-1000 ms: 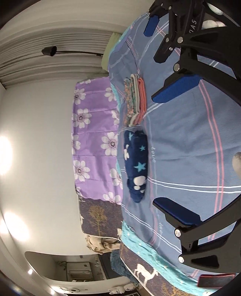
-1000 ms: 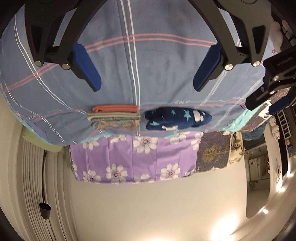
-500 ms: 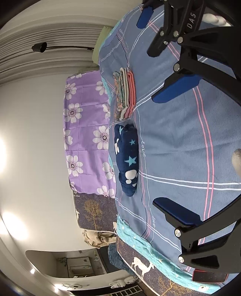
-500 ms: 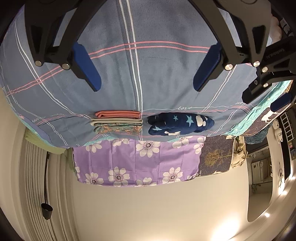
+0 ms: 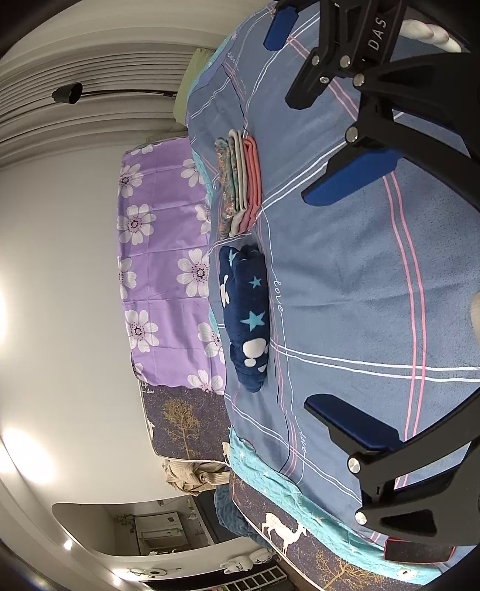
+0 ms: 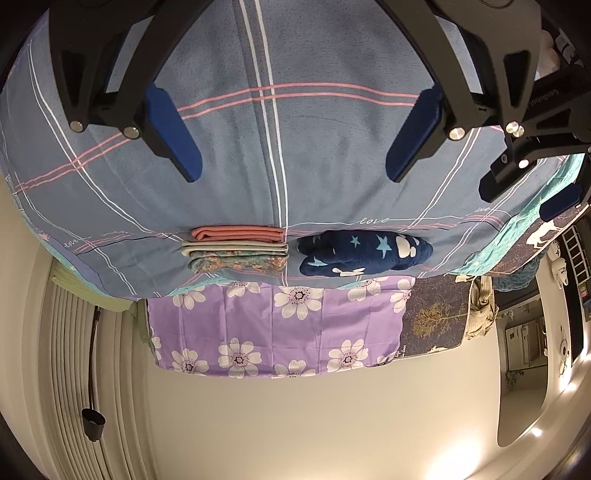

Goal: Fold small clothes

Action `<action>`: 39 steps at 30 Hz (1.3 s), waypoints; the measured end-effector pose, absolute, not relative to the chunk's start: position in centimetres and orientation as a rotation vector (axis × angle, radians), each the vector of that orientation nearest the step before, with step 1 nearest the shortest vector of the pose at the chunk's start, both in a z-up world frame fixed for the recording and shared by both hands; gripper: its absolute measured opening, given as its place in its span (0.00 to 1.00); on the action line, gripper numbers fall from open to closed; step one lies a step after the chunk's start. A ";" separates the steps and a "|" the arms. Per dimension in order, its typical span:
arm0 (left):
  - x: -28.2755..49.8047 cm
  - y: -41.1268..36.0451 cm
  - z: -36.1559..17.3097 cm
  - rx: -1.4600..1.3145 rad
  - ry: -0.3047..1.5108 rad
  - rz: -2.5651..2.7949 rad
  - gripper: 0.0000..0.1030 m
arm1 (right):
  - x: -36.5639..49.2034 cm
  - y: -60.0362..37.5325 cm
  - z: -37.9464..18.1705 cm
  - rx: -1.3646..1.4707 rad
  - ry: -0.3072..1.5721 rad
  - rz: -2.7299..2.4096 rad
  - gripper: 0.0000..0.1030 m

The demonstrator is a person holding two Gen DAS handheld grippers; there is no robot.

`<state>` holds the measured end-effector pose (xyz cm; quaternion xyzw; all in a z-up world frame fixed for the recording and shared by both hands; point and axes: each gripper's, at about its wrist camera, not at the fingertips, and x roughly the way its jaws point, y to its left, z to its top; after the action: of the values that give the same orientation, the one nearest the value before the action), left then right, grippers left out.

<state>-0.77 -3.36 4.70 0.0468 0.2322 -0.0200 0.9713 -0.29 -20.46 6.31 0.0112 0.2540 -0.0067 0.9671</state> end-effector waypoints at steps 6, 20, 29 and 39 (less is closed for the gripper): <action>-0.7 -3.5 4.6 0.099 0.472 -0.037 0.99 | 0.1 -20.5 6.2 0.020 0.520 -0.015 0.98; -0.4 -3.4 3.9 0.098 0.496 -0.028 0.99 | 0.5 -20.1 5.6 0.008 0.535 -0.018 0.98; -0.1 -3.3 3.6 0.090 0.511 -0.023 0.99 | 0.8 -20.1 5.1 0.005 0.545 -0.030 0.98; -0.1 -3.2 3.5 0.086 0.514 -0.020 0.99 | 0.9 -20.2 5.0 0.004 0.551 -0.037 0.98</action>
<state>-0.06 -3.22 3.51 0.0427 0.2541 -0.0099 0.9662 0.91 -20.17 4.96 0.0021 0.2721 -0.0185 0.9621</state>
